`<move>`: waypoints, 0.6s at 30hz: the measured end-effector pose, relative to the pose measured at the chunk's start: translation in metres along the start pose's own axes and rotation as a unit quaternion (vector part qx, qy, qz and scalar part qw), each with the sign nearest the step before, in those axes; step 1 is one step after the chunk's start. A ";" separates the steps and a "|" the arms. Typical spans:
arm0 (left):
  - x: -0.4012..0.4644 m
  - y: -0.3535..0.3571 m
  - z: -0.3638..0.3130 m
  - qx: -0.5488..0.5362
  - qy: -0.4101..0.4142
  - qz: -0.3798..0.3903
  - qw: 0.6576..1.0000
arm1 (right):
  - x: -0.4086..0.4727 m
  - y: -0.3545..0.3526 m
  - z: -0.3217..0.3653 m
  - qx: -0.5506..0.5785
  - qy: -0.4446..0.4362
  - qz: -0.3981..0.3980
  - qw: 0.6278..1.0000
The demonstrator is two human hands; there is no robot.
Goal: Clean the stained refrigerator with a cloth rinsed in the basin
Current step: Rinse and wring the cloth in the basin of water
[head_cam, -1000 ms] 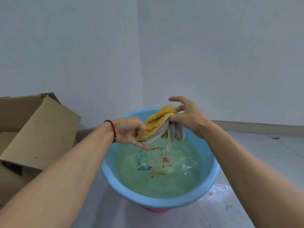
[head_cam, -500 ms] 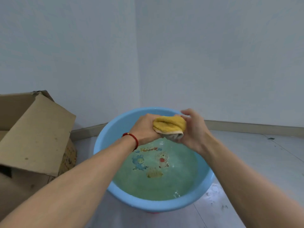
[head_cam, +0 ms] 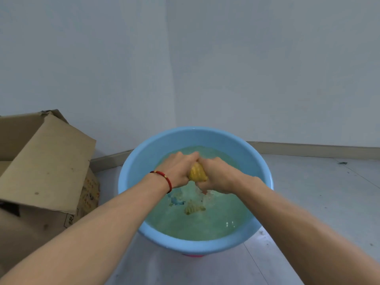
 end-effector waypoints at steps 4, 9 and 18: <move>0.003 0.007 -0.004 -0.054 -0.086 0.123 0.987 | 0.000 -0.005 0.005 -0.176 -0.053 -0.022 0.983; -0.009 0.020 0.000 -0.235 -0.189 0.346 0.889 | 0.001 -0.008 0.023 -0.191 -0.085 -0.079 0.975; 0.002 -0.041 -0.015 -0.088 0.117 -0.161 0.976 | -0.019 0.007 -0.011 0.672 0.162 -0.068 0.720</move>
Point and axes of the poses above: each hand's wrist, its own x-axis towards the middle knuckle, its own y-axis out of the palm, z = x × y, the point moved 7 cm from there along x, towards the middle knuckle, and after that the axes turned 13 degrees about -y, right-handed, at the moved point
